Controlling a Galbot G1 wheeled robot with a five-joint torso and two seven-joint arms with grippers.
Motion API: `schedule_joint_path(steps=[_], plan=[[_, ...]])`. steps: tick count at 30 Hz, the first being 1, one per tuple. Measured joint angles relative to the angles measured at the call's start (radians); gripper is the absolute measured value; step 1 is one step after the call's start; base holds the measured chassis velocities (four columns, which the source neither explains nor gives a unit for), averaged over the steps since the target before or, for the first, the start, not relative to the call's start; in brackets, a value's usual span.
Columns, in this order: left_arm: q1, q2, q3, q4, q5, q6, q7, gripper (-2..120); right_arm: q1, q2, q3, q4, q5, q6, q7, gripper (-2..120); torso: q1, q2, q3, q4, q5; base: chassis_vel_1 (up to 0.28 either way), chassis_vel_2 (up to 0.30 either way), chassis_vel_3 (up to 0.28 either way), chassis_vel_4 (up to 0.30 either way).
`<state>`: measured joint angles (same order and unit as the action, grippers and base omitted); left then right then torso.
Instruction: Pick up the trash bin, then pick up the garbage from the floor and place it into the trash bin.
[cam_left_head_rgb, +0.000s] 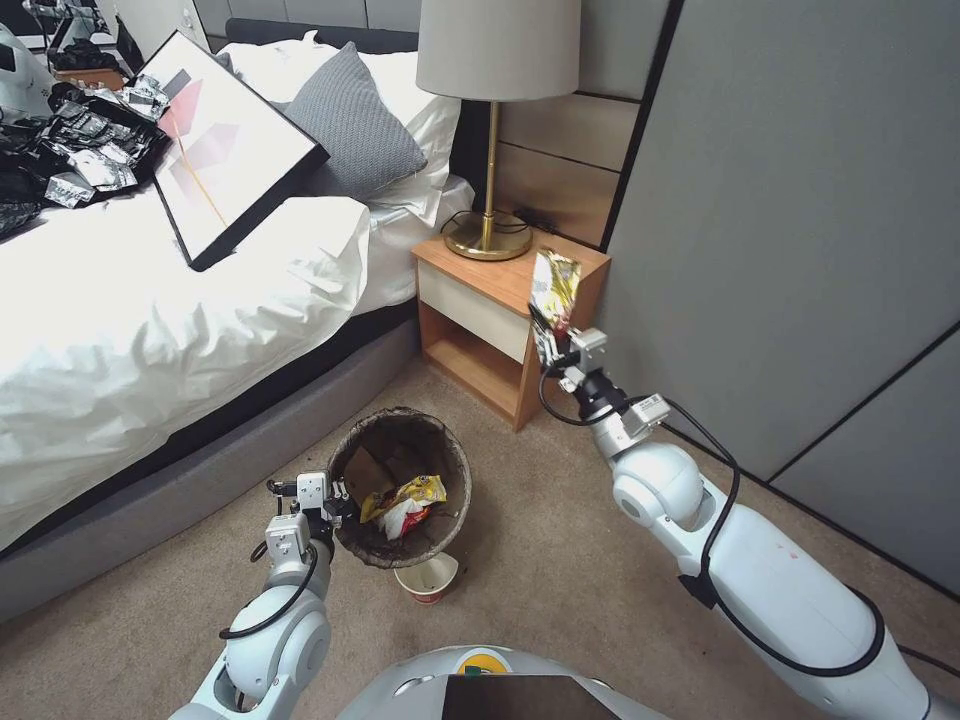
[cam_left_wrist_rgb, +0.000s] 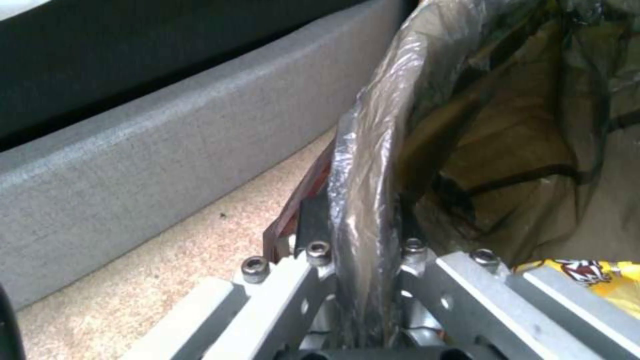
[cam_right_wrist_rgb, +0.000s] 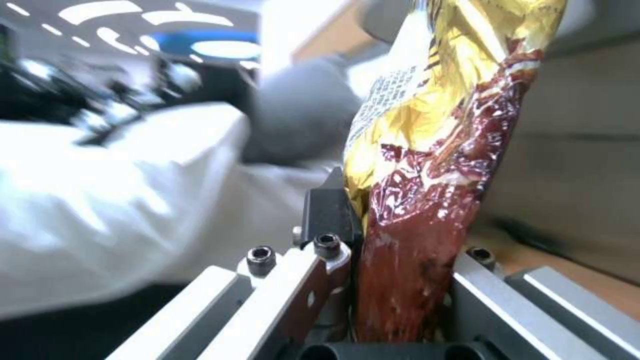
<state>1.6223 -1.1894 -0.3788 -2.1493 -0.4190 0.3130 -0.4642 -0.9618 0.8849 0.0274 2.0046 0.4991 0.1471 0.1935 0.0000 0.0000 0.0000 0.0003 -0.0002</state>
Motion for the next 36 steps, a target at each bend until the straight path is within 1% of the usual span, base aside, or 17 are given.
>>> schedule_joint_path(steps=[1,2,4,5,6,8,9,10,11,13,14,16,17,20,24,28,36], plan=[[0.000,0.000,0.000,0.000,0.000,0.000,0.000,0,0.000,0.000,0.000,0.000,0.000,0.000,0.000,0,0.000,0.000,0.000,0.0000,0.0000,0.000,0.000,0.000,0.000],[0.001,0.002,0.000,0.000,0.000,0.001,0.000,0,0.029,0.002,-0.031,0.050,0.016,-0.005,-0.004,0,0.000,0.000,0.000,0.0000,0.0001,0.000,0.000,0.000,0.000],[0.001,0.004,0.001,0.000,0.000,0.002,0.000,0,0.081,0.005,-0.086,0.093,0.039,-0.006,-0.026,0,0.000,0.000,0.000,-0.0003,-0.0001,0.000,0.000,0.000,0.000],[0.001,0.004,0.001,0.000,0.000,0.002,0.000,0,0.081,0.005,-0.086,0.093,0.039,-0.006,-0.026,0,0.000,0.000,0.000,-0.0003,-0.0001,0.000,0.000,0.000,0.000],[0.000,0.004,0.002,0.000,0.000,0.002,0.000,0,0.115,0.007,-0.128,0.103,0.051,-0.007,-0.037,0,0.000,0.000,0.000,-0.0004,0.0002,0.000,0.000,0.000,0.000],[-0.001,0.004,0.003,0.000,0.000,0.003,0.000,0,0.131,0.008,-0.146,0.105,0.056,-0.007,-0.040,0,0.000,0.000,0.000,-0.0005,0.0002,0.000,0.000,0.000,0.000],[-0.005,0.004,0.006,0.001,0.000,0.004,0.000,0,0.178,0.013,-0.206,0.107,0.065,-0.007,-0.047,0,0.000,0.000,0.000,-0.0001,0.0000,0.000,0.000,0.000,0.000],[-0.008,0.003,0.007,0.002,0.000,0.005,0.000,0,0.204,0.017,-0.241,0.105,0.069,-0.006,-0.051,0,0.000,0.000,0.000,-0.0001,0.0001,0.000,0.000,0.000,0.000],[-0.008,0.003,0.007,0.002,0.000,0.005,0.000,0,0.204,0.017,-0.241,0.105,0.069,-0.006,-0.051,0,0.000,0.000,0.000,-0.0001,0.0001,0.000,0.000,0.000,0.000],[-0.015,0.002,0.008,0.003,0.000,0.009,-0.001,0,0.254,0.022,-0.321,0.099,0.076,-0.002,-0.061,0,0.000,0.000,0.000,-0.0002,0.0000,0.000,0.000,0.000,0.000],[-0.015,0.002,0.008,0.003,0.000,0.009,-0.001,0,0.254,0.022,-0.321,0.099,0.076,-0.002,-0.061,0,0.000,0.000,0.000,-0.0002,0.0000,0.000,0.000,0.000,0.000],[-0.017,0.003,0.005,0.003,-0.002,0.011,-0.002,0,0.291,0.030,-0.411,0.091,0.077,0.000,-0.067,0,0.000,0.000,0.000,-0.0003,0.0000,0.000,0.000,0.000,0.000],[-0.017,0.003,0.005,0.003,-0.002,0.011,-0.002,0,0.291,0.030,-0.411,0.091,0.077,0.000,-0.067,0,0.000,0.000,0.000,-0.0003,0.0000,0.000,0.000,0.000,0.000],[-0.016,0.005,-0.001,0.002,-0.003,0.011,-0.002,0,0.298,0.031,-0.486,0.085,0.073,0.000,-0.067,0,0.000,0.000,0.000,-0.0002,0.0001,0.000,0.000,0.000,0.000],[-0.015,0.005,-0.002,0.002,-0.003,0.011,-0.002,0,0.291,0.030,-0.522,0.077,0.057,0.000,-0.068,0,0.000,0.000,0.000,-0.0002,0.0000,0.000,0.000,0.000,0.000],[-0.017,0.002,-0.003,0.003,-0.004,0.010,-0.002,0,0.223,0.024,-0.565,0.043,0.004,0.012,-0.072,0,0.000,0.000,0.000,-0.0004,0.0001,0.000,0.000,0.000,0.000],[-0.023,0.000,0.001,0.008,-0.004,0.009,-0.002,0,0.142,0.020,-0.585,-0.013,-0.052,0.026,-0.082,0,0.000,0.000,0.000,-0.0004,0.0002,0.000,0.000,0.000,0.000]])
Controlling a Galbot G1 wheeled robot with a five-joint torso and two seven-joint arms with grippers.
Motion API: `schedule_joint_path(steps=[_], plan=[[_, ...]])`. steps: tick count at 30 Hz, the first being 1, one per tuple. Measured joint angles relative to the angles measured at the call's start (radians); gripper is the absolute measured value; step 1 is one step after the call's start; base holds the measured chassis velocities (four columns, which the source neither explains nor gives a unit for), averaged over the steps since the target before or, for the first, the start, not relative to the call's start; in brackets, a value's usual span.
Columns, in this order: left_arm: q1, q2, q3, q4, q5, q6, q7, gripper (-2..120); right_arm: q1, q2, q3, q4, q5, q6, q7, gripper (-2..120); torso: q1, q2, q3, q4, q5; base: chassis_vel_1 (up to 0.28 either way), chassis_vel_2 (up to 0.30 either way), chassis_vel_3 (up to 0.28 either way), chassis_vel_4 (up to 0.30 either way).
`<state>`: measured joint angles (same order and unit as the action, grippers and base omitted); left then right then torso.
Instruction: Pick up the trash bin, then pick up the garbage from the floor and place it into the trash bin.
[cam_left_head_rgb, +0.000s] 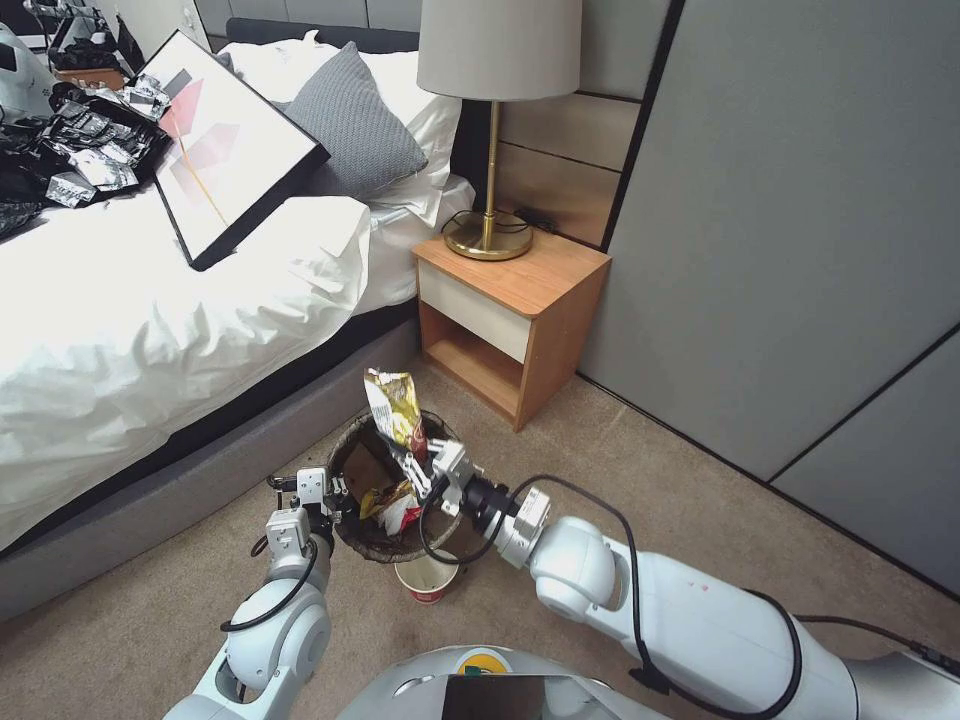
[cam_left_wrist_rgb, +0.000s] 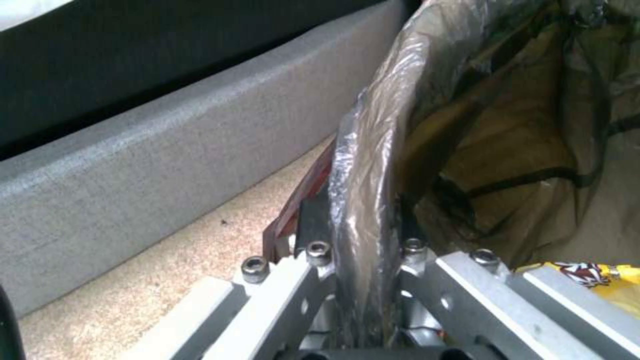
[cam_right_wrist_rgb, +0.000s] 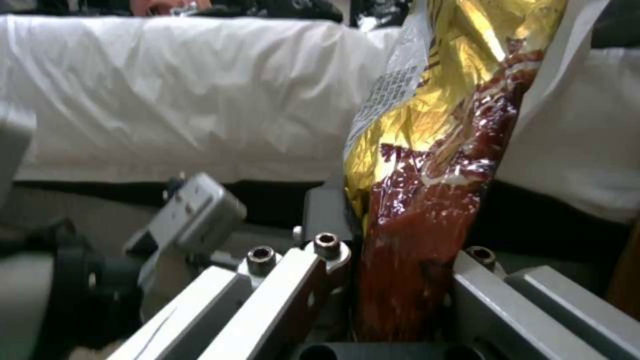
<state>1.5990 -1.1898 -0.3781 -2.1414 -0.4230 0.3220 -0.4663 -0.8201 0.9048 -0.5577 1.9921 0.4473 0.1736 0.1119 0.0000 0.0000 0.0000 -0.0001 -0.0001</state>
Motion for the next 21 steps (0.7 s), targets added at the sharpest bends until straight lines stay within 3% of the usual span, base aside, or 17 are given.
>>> schedule_joint_path(steps=[14,17,21], plan=[[0.001,-0.002,-0.001,-0.003,-0.001,-0.001,-0.001,0,0.011,0.019,-0.017,-0.058,-0.021,-0.007,0.023,-1,0.000,0.000,0.000,0.0002,0.0000,0.000,0.000,0.000,0.000],[0.000,-0.003,-0.001,-0.003,-0.001,-0.001,-0.001,0,0.012,0.019,-0.019,-0.058,-0.021,-0.011,0.026,15,0.000,0.000,0.000,0.0002,0.0001,0.000,0.000,0.000,0.000],[0.000,-0.003,-0.001,-0.003,-0.001,-0.001,-0.001,0,0.014,0.020,-0.021,-0.058,-0.021,-0.014,0.030,25,0.000,0.000,0.000,0.0002,0.0001,0.000,0.000,0.000,0.000]])
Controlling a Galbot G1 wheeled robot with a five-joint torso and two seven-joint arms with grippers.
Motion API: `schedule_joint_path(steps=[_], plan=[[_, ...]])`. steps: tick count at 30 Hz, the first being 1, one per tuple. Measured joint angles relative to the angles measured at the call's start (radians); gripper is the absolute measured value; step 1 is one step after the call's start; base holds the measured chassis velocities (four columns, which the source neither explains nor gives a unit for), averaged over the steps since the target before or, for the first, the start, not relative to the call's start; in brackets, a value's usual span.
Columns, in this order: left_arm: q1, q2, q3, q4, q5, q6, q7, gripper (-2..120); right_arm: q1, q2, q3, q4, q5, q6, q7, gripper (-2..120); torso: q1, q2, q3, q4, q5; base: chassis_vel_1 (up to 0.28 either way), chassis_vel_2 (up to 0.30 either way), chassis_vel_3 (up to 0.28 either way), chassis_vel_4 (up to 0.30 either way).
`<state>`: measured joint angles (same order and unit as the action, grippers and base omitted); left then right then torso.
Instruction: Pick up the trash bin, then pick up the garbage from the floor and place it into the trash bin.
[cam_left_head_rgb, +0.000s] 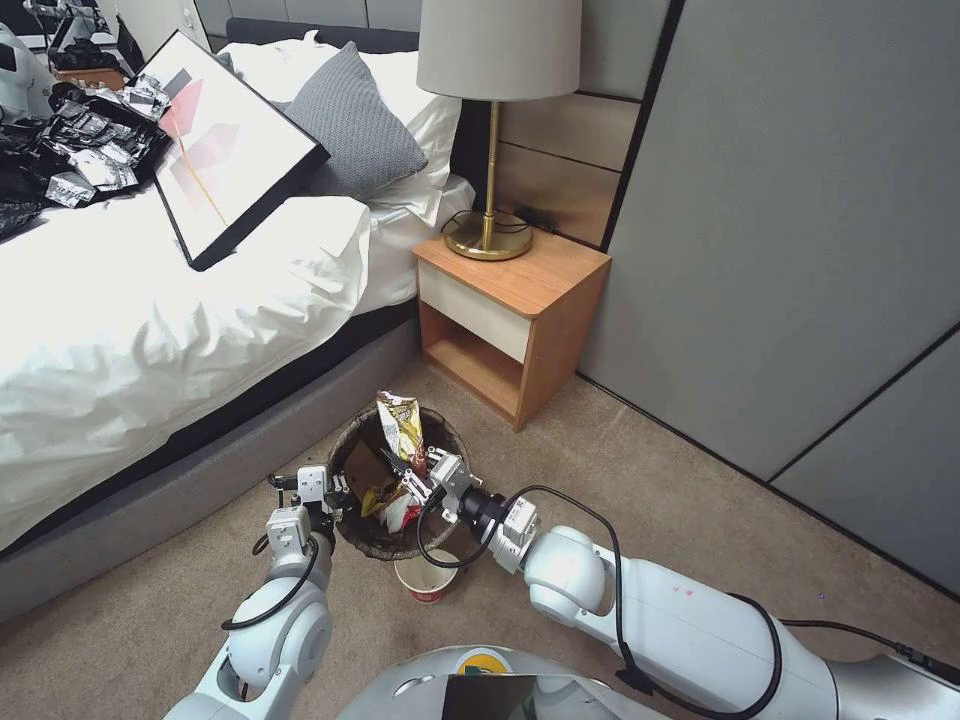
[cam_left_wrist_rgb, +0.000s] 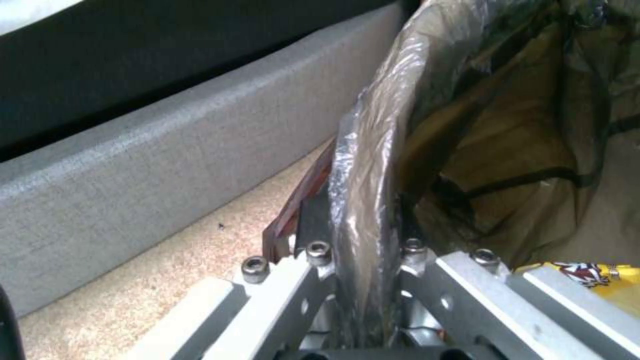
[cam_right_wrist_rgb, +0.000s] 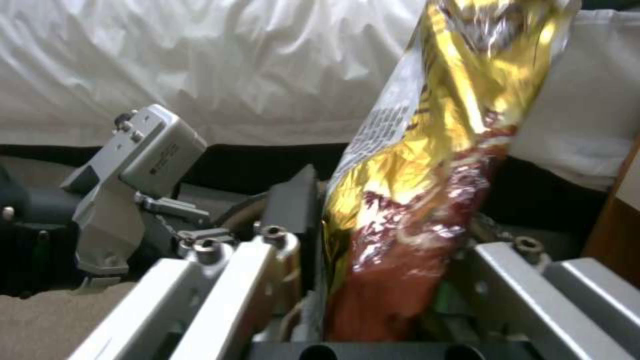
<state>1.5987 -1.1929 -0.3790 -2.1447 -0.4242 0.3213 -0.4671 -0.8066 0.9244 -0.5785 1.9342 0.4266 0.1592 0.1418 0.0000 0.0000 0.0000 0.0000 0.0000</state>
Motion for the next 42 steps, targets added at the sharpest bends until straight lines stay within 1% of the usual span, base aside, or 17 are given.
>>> schedule_joint_path(steps=[1,2,3,4,5,7,8,9,10,12,14,15,18,19,36,39,42], plan=[[-0.001,0.000,0.000,0.000,0.000,0.000,0.000,0,0.001,0.000,-0.002,0.000,0.000,-0.003,0.004,32,0.000,0.000,0.000,0.0000,0.0000,0.000,0.000,0.000,0.000],[-0.001,0.000,0.000,0.000,0.000,0.000,0.000,0,0.001,0.001,-0.002,0.000,0.000,-0.004,0.005,32,0.000,0.000,0.000,0.0000,0.0000,0.000,0.000,0.000,0.000],[-0.002,-0.001,0.000,0.000,0.000,0.000,0.000,0,0.003,0.001,-0.004,-0.001,-0.001,-0.007,0.009,39,0.000,0.000,0.000,0.0000,0.0000,0.000,0.000,0.000,0.000],[-0.002,-0.001,0.000,0.000,0.000,0.000,0.000,0,0.003,0.001,-0.004,-0.001,-0.001,-0.007,0.009,39,0.000,0.000,0.000,0.0000,0.0000,0.000,0.000,0.000,0.000],[-0.003,-0.001,0.001,0.000,0.000,0.000,0.000,0,0.004,0.003,-0.006,-0.003,-0.005,-0.011,0.014,47,0.000,0.000,0.000,0.0000,0.0000,0.000,0.000,0.000,0.000],[-0.003,-0.001,0.001,0.000,0.000,0.000,0.000,0,0.005,0.004,-0.006,-0.004,-0.006,-0.012,0.016,50,0.000,0.000,0.000,0.0000,0.0000,0.000,0.000,0.000,0.000],[-0.004,-0.001,0.002,0.000,-0.001,0.000,0.000,0,0.007,0.005,-0.007,-0.005,-0.007,-0.015,0.022,58,0.000,0.000,0.000,0.0000,0.0000,0.000,0.000,0.000,0.000],[-0.004,-0.002,0.002,0.000,-0.001,0.000,0.000,0,0.007,0.006,-0.007,-0.005,-0.007,-0.017,0.023,61,0.000,0.000,0.000,0.0000,0.0000,0.000,0.000,0.000,0.000],[-0.004,-0.002,0.003,0.000,-0.001,0.000,0.000,0,0.009,0.006,-0.007,-0.005,-0.006,-0.019,0.026,68,0.000,0.000,0.000,0.0000,0.0000,0.000,0.000,0.000,0.000],[-0.005,-0.002,0.003,0.001,-0.001,0.000,0.000,0,0.010,0.006,-0.007,-0.004,-0.006,-0.019,0.027,71,0.000,0.000,0.000,0.0000,0.0000,0.000,0.000,0.000,0.000],[-0.005,-0.001,0.003,0.001,-0.002,0.000,0.000,0,0.015,0.007,-0.007,0.000,-0.004,-0.021,0.031,83,0.000,0.000,0.000,0.0000,0.0000,0.000,0.000,0.000,0.000],[-0.005,-0.001,0.003,0.001,-0.002,0.000,0.000,0,0.015,0.007,-0.007,0.000,-0.004,-0.021,0.031,83,0.000,0.000,0.000,0.0000,0.0000,0.000,0.000,0.000,0.000],[-0.008,-0.001,0.004,0.002,-0.002,0.000,0.000,0,0.019,0.010,-0.005,0.007,0.006,-0.026,0.035,96,0.000,0.000,0.000,0.0000,0.0000,0.000,0.000,0.000,0.000],[-0.009,-0.002,0.004,0.003,-0.003,0.000,0.000,0,0.020,0.011,-0.005,0.008,0.007,-0.027,0.036,98,0.000,0.000,0.000,0.0000,0.0000,0.000,0.000,0.000,0.000],[-0.003,0.000,0.002,-0.003,-0.003,0.001,-0.001,0,0.020,0.014,0.004,0.029,0.009,-0.029,0.037,100,0.000,0.000,0.000,0.0000,0.0000,0.000,0.000,0.000,0.000],[0.000,0.001,-0.001,-0.003,-0.003,0.001,-0.001,0,-0.003,0.008,0.094,0.095,0.048,-0.054,0.063,100,0.000,0.000,0.000,0.0001,0.0000,0.000,0.000,0.000,0.000],[0.002,0.001,-0.005,-0.003,-0.003,-0.002,-0.001,0,-0.019,-0.005,0.157,0.133,0.075,-0.072,0.087,100,0.000,0.000,0.000,-0.0001,0.0000,0.000,0.000,0.000,0.000]])
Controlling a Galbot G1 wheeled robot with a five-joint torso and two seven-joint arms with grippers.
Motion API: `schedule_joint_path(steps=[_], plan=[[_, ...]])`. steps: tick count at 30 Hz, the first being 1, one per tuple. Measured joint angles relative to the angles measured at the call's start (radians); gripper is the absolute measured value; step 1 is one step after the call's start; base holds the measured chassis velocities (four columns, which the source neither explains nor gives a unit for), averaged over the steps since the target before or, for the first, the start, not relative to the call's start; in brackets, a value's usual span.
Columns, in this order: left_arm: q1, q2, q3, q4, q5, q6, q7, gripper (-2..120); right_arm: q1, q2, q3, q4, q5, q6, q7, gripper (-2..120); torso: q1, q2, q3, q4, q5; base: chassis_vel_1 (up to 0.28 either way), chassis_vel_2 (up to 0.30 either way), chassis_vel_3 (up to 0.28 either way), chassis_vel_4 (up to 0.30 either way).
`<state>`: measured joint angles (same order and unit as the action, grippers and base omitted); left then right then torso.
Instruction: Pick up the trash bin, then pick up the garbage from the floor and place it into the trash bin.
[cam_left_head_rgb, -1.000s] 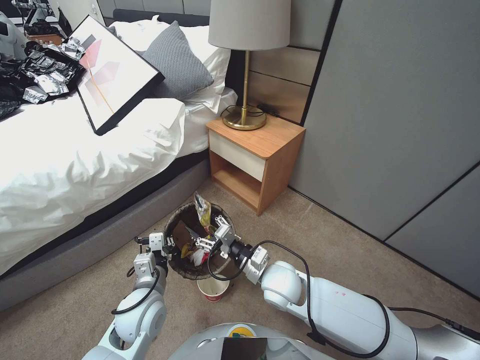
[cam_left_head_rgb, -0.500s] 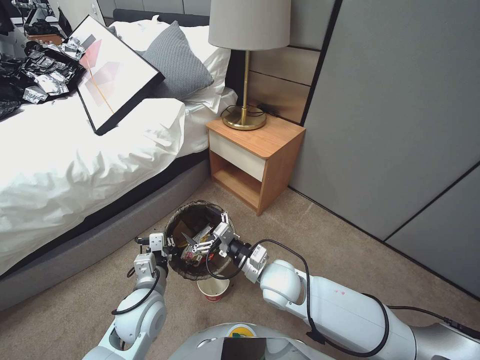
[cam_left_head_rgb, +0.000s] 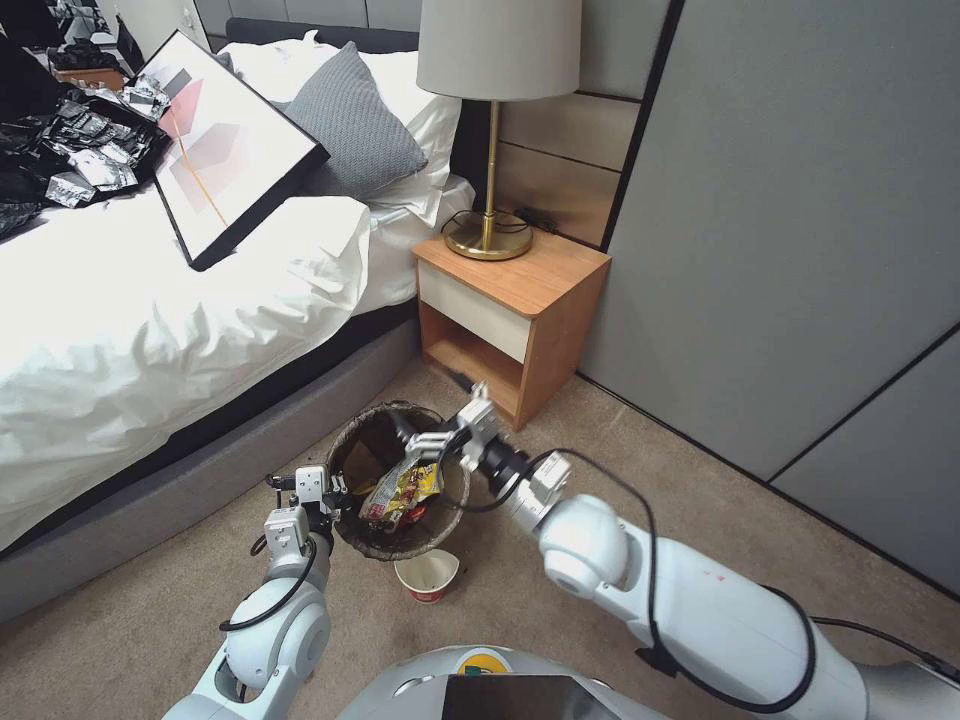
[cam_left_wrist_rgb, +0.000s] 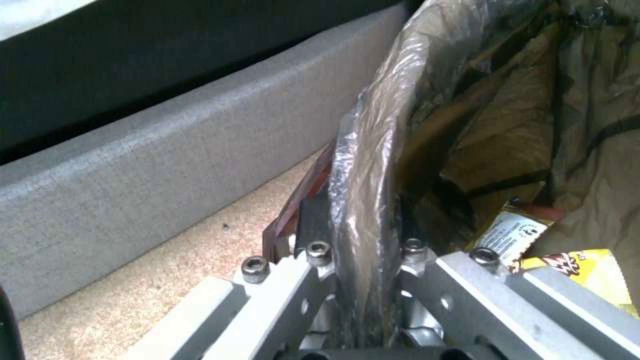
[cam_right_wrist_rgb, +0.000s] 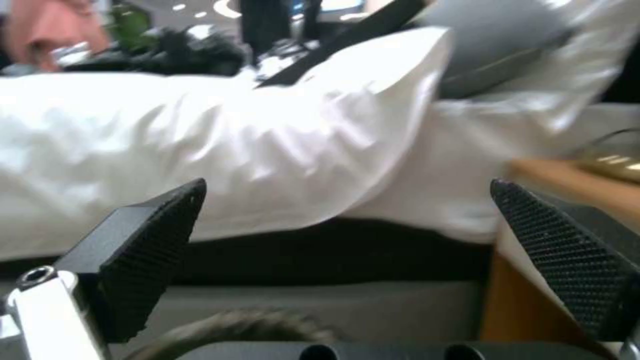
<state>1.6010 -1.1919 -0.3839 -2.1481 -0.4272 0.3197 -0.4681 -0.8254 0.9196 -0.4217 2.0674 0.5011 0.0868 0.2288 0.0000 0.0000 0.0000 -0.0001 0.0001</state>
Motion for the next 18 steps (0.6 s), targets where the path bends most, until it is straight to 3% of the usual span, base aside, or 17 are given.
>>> schedule_joint_path(steps=[2,4,6,9,18], plan=[[0.001,0.000,-0.002,0.000,0.000,-0.002,0.000,0,-0.012,-0.010,0.038,0.021,0.012,-0.009,0.013,100,0.000,0.000,0.000,0.0000,0.0000,0.000,0.000,0.000,0.000],[0.001,-0.001,-0.005,0.001,0.000,-0.005,0.000,0,-0.100,-0.040,0.192,0.082,0.034,-0.044,0.052,100,0.000,0.000,0.000,0.0000,0.0000,0.000,0.000,0.000,0.000],[0.001,-0.001,-0.005,0.001,0.000,-0.005,0.000,0,-0.126,-0.045,0.227,0.095,0.035,-0.052,0.058,100,0.000,0.000,0.000,-0.0002,0.0001,0.000,0.000,0.000,0.000],[0.001,-0.001,-0.005,0.001,0.000,-0.006,0.000,0,-0.245,-0.056,0.382,0.137,0.023,-0.087,0.088,100,0.000,0.000,0.000,-0.0002,0.0002,0.000,0.000,0.000,0.000],[0.003,-0.002,-0.015,0.004,0.001,-0.011,0.000,0,-0.474,-0.002,0.604,0.135,-0.049,-0.131,0.133,100,0.000,0.000,0.000,0.0002,0.0000,0.000,0.000,0.000,0.000]])
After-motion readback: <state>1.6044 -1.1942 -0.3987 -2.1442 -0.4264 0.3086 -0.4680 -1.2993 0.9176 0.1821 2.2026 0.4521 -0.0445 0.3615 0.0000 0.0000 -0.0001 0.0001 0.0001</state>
